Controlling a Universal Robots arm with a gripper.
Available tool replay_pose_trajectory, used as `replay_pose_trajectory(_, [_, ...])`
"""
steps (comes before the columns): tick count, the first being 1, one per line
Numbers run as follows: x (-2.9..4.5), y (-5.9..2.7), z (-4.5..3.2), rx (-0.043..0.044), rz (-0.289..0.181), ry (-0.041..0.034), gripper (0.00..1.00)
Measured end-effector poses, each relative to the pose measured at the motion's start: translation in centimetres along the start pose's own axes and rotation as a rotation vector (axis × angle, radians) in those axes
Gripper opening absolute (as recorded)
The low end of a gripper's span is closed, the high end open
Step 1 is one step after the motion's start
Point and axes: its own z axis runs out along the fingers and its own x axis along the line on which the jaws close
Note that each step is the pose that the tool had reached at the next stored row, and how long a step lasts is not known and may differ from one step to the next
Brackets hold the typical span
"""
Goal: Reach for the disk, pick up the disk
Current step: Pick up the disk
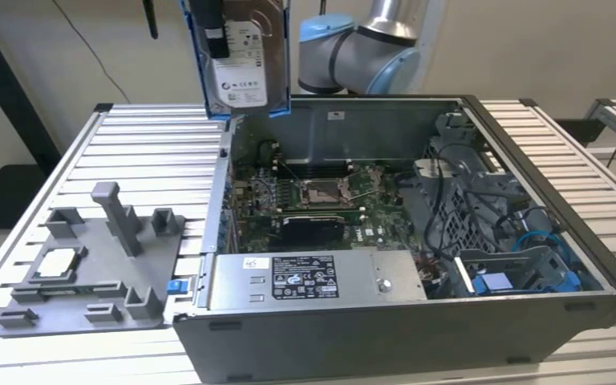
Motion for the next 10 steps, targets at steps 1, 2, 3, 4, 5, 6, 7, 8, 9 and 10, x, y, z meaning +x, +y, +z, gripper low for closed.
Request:
replay_pose_trajectory(1, [0.01,-0.28,0.02,0.0000,0.000,0.0001,0.00])
replay_pose_trajectory(2, [0.01,-0.55,0.04,0.0001,0.000,0.0000,0.00])
replay_pose_trajectory(3, [0.02,-0.82,0.06,0.0000,0.000,0.0000,0.00])
replay_pose_trajectory(4, [0.03,-1.09,0.08,0.0001,0.000,-0.0001,0.00])
replay_pose_trajectory(5, [0.03,-1.36,0.09,0.0000,0.000,0.0000,0.00])
replay_pose_trajectory(6, [0.04,-1.64,0.11,0.0000,0.000,0.0000,0.00])
replay_pose_trajectory(7, [0.05,-1.91,0.14,0.0001,0.000,-0.0001,0.00])
replay_pose_trajectory(8, [0.05,-2.20,0.15,0.0000,0.000,0.0000,0.00])
replay_pose_trajectory(9, [0.06,-2.45,0.17,0.0000,0.000,0.0000,0.00])
replay_pose_trajectory(10, [0.06,-2.73,0.18,0.0000,0.000,0.0000,0.00])
